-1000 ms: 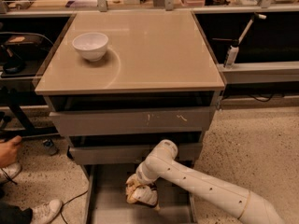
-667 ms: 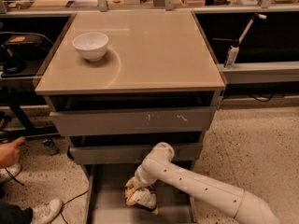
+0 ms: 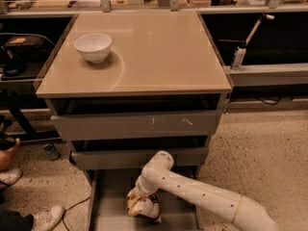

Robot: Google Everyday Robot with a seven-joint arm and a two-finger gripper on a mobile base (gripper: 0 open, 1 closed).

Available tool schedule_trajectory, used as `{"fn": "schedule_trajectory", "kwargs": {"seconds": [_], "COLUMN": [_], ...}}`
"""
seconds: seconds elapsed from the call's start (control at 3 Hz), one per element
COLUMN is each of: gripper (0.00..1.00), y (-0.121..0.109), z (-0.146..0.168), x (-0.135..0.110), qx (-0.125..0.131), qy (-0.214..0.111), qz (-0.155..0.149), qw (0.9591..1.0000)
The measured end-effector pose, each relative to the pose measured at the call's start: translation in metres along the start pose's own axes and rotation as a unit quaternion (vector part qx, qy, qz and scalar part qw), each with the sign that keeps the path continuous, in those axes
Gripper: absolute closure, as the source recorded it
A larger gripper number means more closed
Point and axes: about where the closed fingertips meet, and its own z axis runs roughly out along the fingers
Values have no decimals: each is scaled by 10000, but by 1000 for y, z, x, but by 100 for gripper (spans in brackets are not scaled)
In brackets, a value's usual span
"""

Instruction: Place brown chip bag into bottom drawer

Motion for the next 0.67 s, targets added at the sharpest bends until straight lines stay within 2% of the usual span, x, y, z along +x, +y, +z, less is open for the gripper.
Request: {"fn": "schedule_trajectory", "kwargs": {"seconds": [0.33, 0.67], "gripper": [81, 58], "y": [0, 0], "z": [0, 0], "x": [0, 0], "qx": [0, 0], "qy": [1, 1], "qz": [1, 1], "qw": [10000, 10000]}}
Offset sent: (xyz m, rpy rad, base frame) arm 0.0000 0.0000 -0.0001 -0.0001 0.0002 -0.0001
